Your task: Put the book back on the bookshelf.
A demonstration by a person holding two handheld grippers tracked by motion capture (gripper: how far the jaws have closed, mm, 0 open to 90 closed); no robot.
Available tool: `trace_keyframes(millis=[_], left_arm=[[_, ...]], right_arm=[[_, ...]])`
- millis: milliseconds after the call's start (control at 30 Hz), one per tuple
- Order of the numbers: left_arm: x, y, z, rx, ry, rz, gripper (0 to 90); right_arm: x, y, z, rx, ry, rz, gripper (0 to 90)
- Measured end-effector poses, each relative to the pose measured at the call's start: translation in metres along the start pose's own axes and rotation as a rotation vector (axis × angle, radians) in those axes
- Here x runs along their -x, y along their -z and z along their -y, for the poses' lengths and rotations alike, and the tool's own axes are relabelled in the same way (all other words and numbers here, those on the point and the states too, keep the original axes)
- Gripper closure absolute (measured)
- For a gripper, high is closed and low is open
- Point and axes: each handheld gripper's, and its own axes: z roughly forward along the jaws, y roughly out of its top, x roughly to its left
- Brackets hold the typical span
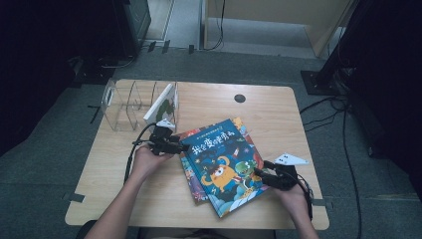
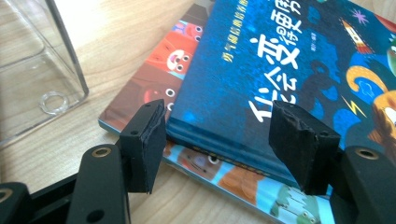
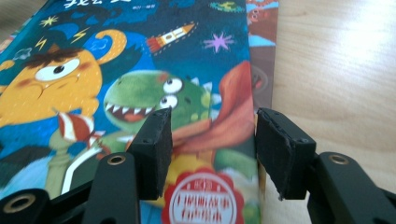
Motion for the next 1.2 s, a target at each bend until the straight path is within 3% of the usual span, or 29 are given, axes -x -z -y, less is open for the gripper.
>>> trace_keyframes(millis=[133,367,533,667,800,933,1033,1200], left_arm=[[-0.003,-0.006,-0.001,-0.022,0.011,0.007,37.7],[0.0,-0.009,-0.004,-0.02,-0.002,-0.008,37.6],[0.003,-0.009,-0.005,-0.03,0.007,-0.02,37.3],[0.005,-0.008,-0.004,-0.05,-0.023,-0.029,38.5],[0.005,-0.008,-0.004,-0.051,-0.02,-0.026,39.1],[0.007,-0.006,-0.003,-0.058,-0.015,-0.023,40.0],[0.007,-0.005,0.0,-0.044,-0.003,-0.02,41.9],[0.009,-0.002,0.005,-0.059,0.008,-0.004,42.3]], right_arm=[[-0.002,0.008,0.006,-0.006,-0.006,0.0,45.0],[-0.002,0.019,0.017,-0.007,0.008,0.002,38.0],[-0.003,0.029,0.026,-0.019,0.001,-0.022,34.9],[-0.004,0.034,0.031,-0.019,0.01,-0.03,32.5],[-0.003,0.04,0.037,-0.028,0.0,-0.043,31.4],[-0.003,0.042,0.043,-0.078,0.047,-0.03,31.1],[-0.002,0.043,0.043,-0.073,0.032,-0.028,31.4],[0.003,0.043,0.042,-0.063,0.013,-0.022,32.0]])
